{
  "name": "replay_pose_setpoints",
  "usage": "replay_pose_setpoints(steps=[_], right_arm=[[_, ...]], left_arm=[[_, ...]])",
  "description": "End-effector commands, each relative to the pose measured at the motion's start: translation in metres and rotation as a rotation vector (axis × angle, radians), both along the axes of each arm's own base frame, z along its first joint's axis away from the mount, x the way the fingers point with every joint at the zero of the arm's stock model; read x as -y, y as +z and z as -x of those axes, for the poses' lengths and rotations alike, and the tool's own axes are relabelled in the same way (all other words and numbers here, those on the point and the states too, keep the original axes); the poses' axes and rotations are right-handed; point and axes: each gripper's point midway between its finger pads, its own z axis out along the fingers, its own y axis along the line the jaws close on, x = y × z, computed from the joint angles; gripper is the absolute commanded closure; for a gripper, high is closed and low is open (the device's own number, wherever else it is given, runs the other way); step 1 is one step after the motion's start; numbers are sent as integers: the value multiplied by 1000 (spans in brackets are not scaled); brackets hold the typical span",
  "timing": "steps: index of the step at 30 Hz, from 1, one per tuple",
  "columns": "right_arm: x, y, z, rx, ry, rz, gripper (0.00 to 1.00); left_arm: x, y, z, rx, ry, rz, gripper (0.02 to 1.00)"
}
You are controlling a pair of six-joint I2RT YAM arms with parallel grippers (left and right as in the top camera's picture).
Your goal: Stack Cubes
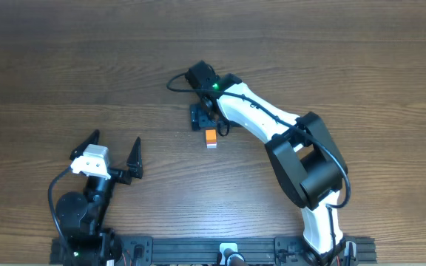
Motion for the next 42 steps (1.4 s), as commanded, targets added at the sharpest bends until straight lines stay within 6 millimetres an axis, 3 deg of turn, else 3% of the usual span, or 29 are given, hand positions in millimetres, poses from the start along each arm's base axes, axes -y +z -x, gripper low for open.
replay_pose_setpoints(steps=[1,17,22,29,42], right_arm=[[2,-1,-7,16,-25,10,82],[-3,4,-11,23,-67,-14,189],[-7,9,-14,34,-65,-24,305],[-9,9,-11,24,-60,-26,354],[-10,9,-9,18,-55,-25,562]], left_arm=[[2,-2,0,8,-12,-18,18],[2,-2,0,8,-12,-18,18],[2,-2,0,8,-12,-18,20],[2,-2,0,8,-12,-18,18],[2,-2,0,8,-12,-18,18]])
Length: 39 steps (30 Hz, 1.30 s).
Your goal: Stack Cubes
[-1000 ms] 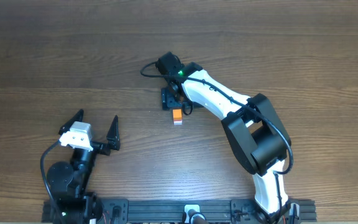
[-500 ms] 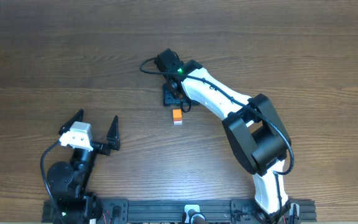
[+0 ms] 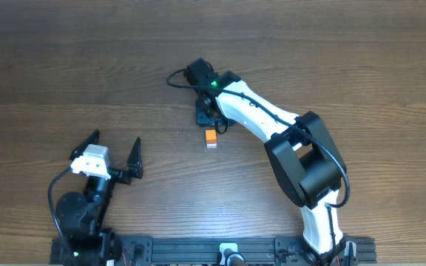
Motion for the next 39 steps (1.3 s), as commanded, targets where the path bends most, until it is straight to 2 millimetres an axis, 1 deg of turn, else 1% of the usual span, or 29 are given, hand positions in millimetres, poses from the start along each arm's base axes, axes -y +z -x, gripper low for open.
replay_pose_setpoints(steps=[1,5,14,28,33,39], right_arm=[[-5,2,-3,8,1,-6,568],[-7,2,-1,8,5,-6,612],[-9,2,0,3,8,-11,636],[-8,3,2,-4,9,-5,820],[-10,12,-1,-2,9,-6,829],[-13,30,-8,9,9,-11,840]], left_arm=[[2,-2,0,8,-12,-18,18],[2,-2,0,8,-12,-18,18],[2,-2,0,8,-12,-18,18],[2,-2,0,8,-12,-18,18],[2,-2,0,8,-12,-18,18],[2,-2,0,8,-12,-18,18]])
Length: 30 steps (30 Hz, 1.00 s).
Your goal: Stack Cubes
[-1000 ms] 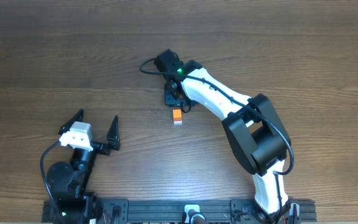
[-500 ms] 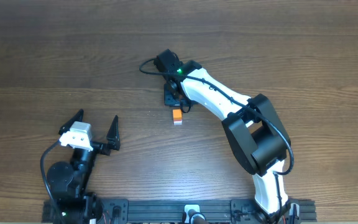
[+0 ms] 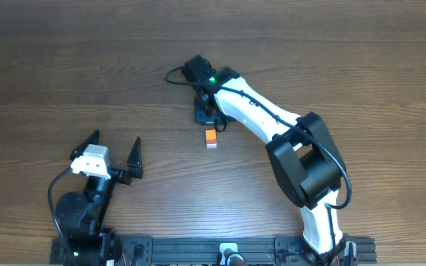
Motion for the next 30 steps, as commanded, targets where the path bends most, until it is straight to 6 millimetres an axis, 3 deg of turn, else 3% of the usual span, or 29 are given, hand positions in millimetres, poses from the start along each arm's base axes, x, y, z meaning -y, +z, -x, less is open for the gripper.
replay_pose_setpoints(steps=[1,8,20,24,30], right_arm=[[-9,17,-11,30,4,-15,842],[-7,42,-12,29,5,5,886],[0,109,16,67,23,-25,978],[2,118,22,69,28,-27,989],[0,112,36,35,40,-5,989]], left_arm=[[2,-2,0,8,-12,-18,18],[2,-2,0,8,-12,-18,20],[2,-2,0,8,-12,-18,18],[2,-2,0,8,-12,-18,18],[2,-2,0,8,-12,-18,20]])
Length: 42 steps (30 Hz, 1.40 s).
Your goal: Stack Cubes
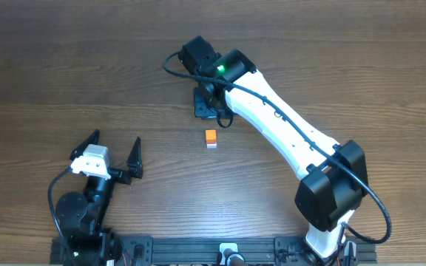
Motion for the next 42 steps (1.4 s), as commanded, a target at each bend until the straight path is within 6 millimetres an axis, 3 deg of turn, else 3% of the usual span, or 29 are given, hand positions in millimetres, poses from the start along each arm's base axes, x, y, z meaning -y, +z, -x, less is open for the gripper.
replay_pose_setpoints(steps=[1,9,16,42], right_arm=[[-6,3,8,10,11,9,989],[-5,-19,29,-52,18,42,991],[-6,-27,38,-73,36,57,989],[-14,-35,32,-40,44,34,989]], left_arm=[[2,-2,0,8,-12,-18,18],[2,-2,0,8,-12,-18,18],[2,-2,0,8,-12,-18,18],[2,-2,0,8,-12,-18,20]])
